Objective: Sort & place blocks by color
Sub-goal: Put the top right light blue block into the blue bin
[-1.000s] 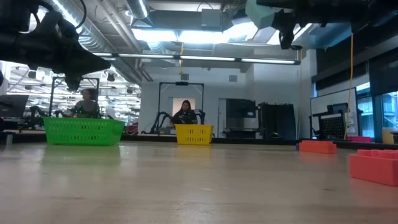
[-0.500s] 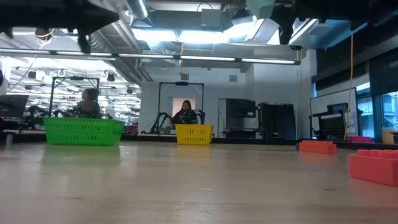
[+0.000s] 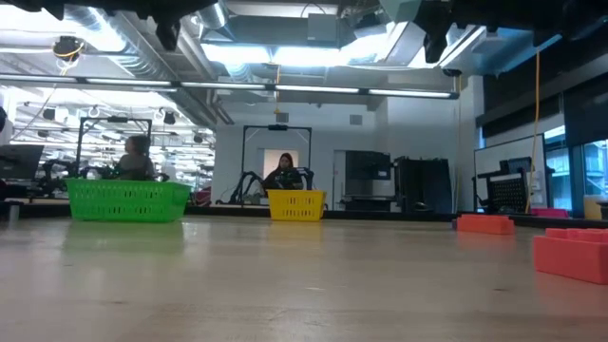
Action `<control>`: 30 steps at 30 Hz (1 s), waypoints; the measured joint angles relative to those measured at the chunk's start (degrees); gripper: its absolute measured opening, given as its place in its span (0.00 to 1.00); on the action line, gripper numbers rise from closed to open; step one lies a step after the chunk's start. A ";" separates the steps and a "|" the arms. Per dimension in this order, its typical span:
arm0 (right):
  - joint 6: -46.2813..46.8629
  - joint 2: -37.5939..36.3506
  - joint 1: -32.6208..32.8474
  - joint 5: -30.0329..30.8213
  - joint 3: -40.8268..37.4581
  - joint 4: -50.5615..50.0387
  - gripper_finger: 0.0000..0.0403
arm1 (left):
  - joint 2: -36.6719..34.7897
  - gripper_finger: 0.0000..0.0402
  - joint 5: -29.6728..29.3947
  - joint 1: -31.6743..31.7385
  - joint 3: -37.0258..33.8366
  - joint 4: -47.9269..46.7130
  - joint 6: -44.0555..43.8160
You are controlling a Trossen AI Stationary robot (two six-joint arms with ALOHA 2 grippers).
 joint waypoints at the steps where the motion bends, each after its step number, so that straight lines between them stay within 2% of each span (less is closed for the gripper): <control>1: 0.00 0.00 -0.02 -0.20 0.00 0.00 0.34 | 0.01 0.00 0.58 -0.03 0.00 -0.07 0.73; 8: 0.23 0.00 -0.02 -0.59 0.00 0.02 0.34 | 0.00 0.00 -1.48 -0.04 0.00 -0.07 0.30; 11: 4.36 0.06 -0.02 -0.70 1.15 -1.63 0.34 | 0.00 0.00 -2.66 -0.04 0.00 0.46 0.13; 14: 6.47 0.68 0.14 -4.08 7.17 -12.46 0.34 | 0.00 0.00 -3.21 -0.04 0.00 0.72 0.09; 17: 8.10 3.09 2.73 -8.43 16.58 -32.91 0.34 | 0.00 0.00 -5.11 -0.04 0.00 0.72 0.09; 20: 10.82 6.28 7.94 -11.12 25.09 -54.01 0.34 | 0.00 0.00 -6.06 -0.04 0.00 0.74 0.07; 23: 17.08 8.89 15.56 -11.09 29.18 -68.03 0.34 | -0.06 0.00 -6.45 -0.04 0.00 0.74 0.05; 26: 28.28 10.13 24.51 -9.49 29.21 -73.06 0.34 | -0.07 0.00 -6.70 -0.04 0.00 0.78 0.03; 30: 47.20 11.73 37.48 -3.65 26.53 -73.88 0.34 | -0.07 0.00 -6.67 -0.04 0.00 0.79 -0.02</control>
